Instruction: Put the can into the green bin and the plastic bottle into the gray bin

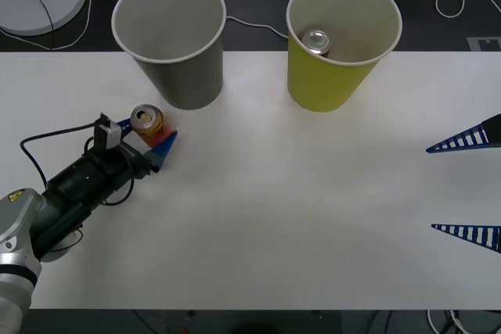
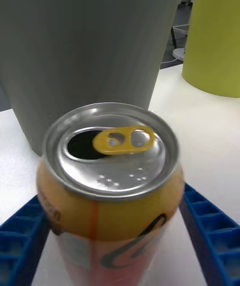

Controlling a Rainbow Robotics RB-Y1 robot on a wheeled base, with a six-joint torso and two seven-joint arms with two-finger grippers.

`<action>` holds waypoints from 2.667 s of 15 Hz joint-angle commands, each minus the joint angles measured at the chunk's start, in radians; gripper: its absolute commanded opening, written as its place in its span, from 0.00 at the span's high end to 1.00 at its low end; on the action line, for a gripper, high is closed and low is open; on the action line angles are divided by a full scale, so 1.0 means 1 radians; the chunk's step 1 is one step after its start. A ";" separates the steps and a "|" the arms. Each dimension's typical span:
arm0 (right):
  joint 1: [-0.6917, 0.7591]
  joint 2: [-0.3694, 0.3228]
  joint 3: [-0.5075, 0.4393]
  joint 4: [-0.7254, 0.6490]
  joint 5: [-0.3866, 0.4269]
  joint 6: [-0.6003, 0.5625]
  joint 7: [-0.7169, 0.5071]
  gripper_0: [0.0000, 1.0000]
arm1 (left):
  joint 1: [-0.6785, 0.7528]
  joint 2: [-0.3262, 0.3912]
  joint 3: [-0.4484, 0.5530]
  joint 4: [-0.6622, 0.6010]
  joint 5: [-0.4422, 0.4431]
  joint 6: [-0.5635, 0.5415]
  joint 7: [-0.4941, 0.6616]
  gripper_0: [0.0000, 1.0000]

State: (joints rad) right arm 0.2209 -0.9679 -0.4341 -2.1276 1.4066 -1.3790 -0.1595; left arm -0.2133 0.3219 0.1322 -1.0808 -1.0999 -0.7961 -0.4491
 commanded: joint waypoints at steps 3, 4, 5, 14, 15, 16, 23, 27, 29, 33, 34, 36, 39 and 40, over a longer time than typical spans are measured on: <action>0.000 0.000 0.000 0.000 0.000 0.000 0.000 0.00 | 0.000 0.000 0.001 -0.001 0.000 0.000 -0.003 1.00; 0.000 0.000 0.000 0.000 0.000 0.000 0.000 0.00 | 0.000 0.000 0.001 -0.001 0.000 0.000 -0.003 1.00; 0.000 0.000 0.000 0.000 0.000 0.000 0.000 0.00 | 0.000 0.000 0.003 -0.001 0.000 0.000 -0.002 1.00; 0.000 0.000 0.000 0.000 0.000 0.000 0.000 0.00 | 0.080 0.080 0.003 -0.177 -0.132 -0.002 0.168 1.00; 0.000 0.000 0.000 0.000 0.000 0.000 0.000 0.00 | 0.123 0.108 0.007 -0.260 -0.187 -0.003 0.257 1.00; 0.000 0.000 0.000 0.000 0.000 0.000 0.000 0.00 | 0.152 0.121 0.009 -0.312 -0.224 -0.008 0.320 1.00; 0.000 0.000 0.000 0.000 0.000 0.000 0.000 0.00 | 0.242 0.324 0.061 -0.568 -0.377 -0.227 0.708 1.00; 0.000 0.000 0.000 0.000 0.000 0.000 0.000 0.00 | 0.239 0.462 0.098 -0.659 -0.405 -0.356 0.830 1.00; 0.000 0.000 0.000 0.000 0.000 0.000 0.000 0.00 | 0.224 0.500 0.124 -0.703 -0.443 -0.414 0.894 1.00; 0.000 0.000 0.000 0.000 0.000 0.000 0.000 0.00 | 0.141 0.580 0.138 -0.742 -0.502 -0.549 1.012 1.00; 0.000 0.000 0.000 0.000 0.000 0.000 0.000 0.00 | 0.121 0.606 0.138 -0.742 -0.502 -0.574 1.037 1.00; 0.000 0.000 0.000 0.000 0.000 0.000 0.000 0.00 | 0.075 0.668 0.138 -0.743 -0.502 -0.634 1.101 1.00; 0.000 0.000 0.000 0.000 0.000 0.000 0.000 0.00 | -0.012 0.733 0.138 -0.757 -0.506 -0.710 1.198 1.00; 0.000 0.000 0.000 0.000 0.000 0.000 0.000 0.00 | -0.047 0.744 0.138 -0.772 -0.522 -0.744 1.228 1.00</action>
State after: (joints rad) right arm 0.2209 -0.9679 -0.4341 -2.1277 1.4066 -1.3790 -0.1595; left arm -0.2326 1.0563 0.2701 -1.8420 -1.6107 -1.5135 0.7533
